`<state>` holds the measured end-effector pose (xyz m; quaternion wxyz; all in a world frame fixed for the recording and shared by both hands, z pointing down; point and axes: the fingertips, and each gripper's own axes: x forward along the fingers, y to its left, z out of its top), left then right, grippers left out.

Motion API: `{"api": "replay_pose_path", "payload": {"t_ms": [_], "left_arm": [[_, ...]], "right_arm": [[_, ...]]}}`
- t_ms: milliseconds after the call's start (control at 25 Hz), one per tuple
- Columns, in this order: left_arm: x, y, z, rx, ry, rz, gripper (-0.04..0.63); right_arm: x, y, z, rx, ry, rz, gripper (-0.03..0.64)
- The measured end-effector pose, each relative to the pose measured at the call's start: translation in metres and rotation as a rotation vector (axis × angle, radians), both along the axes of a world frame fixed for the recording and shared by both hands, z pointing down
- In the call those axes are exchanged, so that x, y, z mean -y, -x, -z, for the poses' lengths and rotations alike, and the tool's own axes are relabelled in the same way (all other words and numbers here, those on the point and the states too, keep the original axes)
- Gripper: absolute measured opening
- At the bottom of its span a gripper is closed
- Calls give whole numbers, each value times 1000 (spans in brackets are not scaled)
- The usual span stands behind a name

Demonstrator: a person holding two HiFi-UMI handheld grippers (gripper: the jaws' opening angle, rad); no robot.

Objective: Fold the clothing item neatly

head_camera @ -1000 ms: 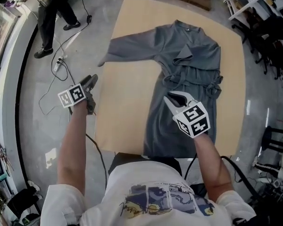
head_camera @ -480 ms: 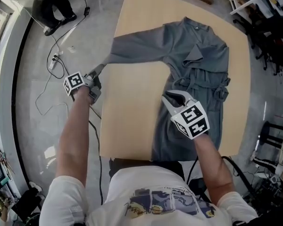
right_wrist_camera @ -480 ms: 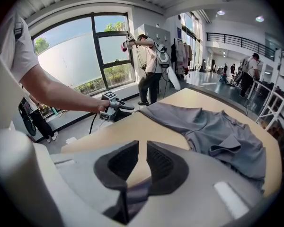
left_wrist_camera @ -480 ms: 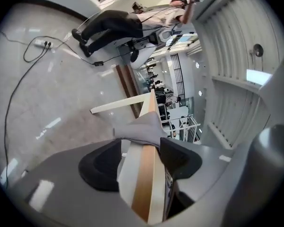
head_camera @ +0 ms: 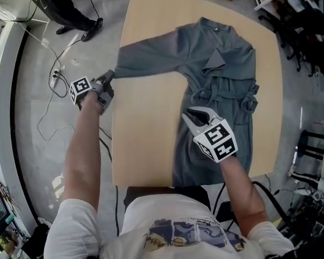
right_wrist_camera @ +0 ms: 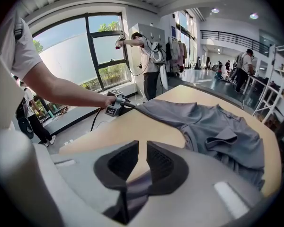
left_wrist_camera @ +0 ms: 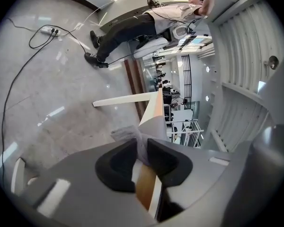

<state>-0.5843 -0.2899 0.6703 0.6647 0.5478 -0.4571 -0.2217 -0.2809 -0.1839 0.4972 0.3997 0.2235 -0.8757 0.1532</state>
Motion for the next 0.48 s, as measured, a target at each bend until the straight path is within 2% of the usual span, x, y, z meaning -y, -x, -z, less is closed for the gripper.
{"api": "replay_pose_path", "payload": {"t_ms": [40,120,480], "left_arm": [[3,-1,1,-1,-5,-6,53],[7,-4,3,18,-19,-30,20],[19,9,51,213,-185,-12,15]], "right_arm": [[-1,-2,-1,0,2,-4,52],[-1,-7,-3,-2,5,-10,52],[-4,-17,-4,11,8,-28,52]]}}
